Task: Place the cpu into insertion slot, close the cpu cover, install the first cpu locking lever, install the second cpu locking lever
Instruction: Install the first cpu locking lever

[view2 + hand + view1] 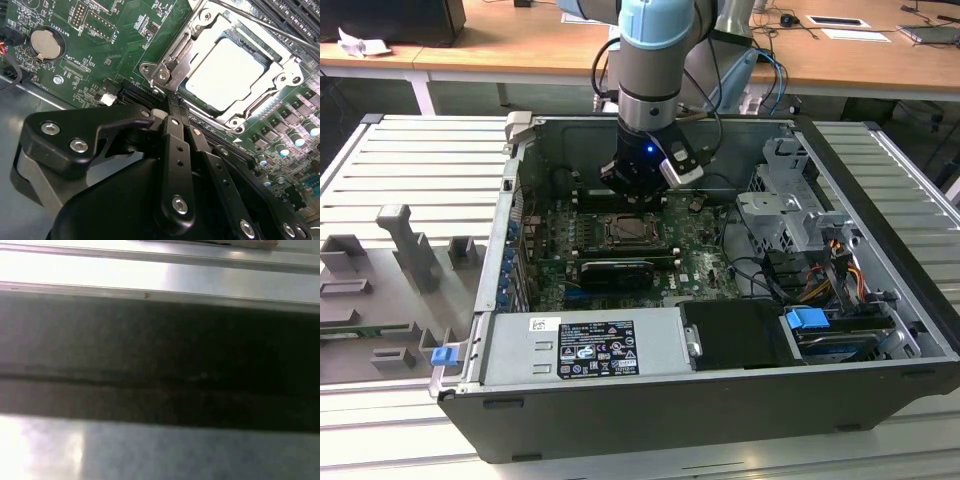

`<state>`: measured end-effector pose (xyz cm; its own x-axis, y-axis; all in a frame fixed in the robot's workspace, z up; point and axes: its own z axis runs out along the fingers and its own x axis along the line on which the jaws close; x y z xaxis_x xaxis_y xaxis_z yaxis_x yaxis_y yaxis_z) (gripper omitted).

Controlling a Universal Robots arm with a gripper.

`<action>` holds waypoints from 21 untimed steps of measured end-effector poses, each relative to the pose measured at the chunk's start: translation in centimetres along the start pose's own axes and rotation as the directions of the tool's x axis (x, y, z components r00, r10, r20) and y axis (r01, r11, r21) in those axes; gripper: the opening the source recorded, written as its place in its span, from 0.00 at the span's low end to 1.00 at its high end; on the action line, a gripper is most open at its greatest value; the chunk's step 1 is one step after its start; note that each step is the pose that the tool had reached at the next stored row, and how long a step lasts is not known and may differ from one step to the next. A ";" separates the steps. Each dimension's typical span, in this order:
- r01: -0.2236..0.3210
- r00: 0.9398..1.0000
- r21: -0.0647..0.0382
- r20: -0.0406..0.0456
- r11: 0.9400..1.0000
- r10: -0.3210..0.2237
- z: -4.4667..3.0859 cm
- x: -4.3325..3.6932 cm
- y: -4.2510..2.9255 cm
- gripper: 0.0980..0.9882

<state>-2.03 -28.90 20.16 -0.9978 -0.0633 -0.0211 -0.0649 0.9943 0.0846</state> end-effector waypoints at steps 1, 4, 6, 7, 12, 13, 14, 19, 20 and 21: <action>0.000 1.000 0.000 0.000 1.000 0.000 0.02 0.00 -0.01 0.01; 0.000 1.000 -0.006 0.001 1.000 0.000 0.04 -0.01 0.00 0.01; 0.000 1.000 -0.006 0.000 1.000 0.000 -0.08 -0.01 0.01 0.01; 0.000 1.000 -0.006 0.001 1.000 0.000 -0.19 -0.02 0.02 0.01; 0.000 1.000 -0.006 0.000 1.000 0.000 -1.51 -0.04 0.13 0.01; 0.000 1.000 -0.006 0.001 1.000 0.000 -1.51 -0.04 0.12 0.01; 0.000 1.000 -0.006 0.000 1.000 0.000 -1.52 -0.04 0.06 0.01; 0.000 1.000 -0.006 0.000 1.000 0.000 -1.55 -0.02 -0.28 0.01; 0.000 1.000 -0.006 0.000 1.000 0.000 -1.55 -0.01 -0.31 0.01; 0.000 1.000 -0.006 0.000 1.000 0.000 -1.56 -0.01 -0.36 0.01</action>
<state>-2.02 -29.39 21.69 -0.9978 -0.0634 -0.0215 -0.0651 0.9938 0.0902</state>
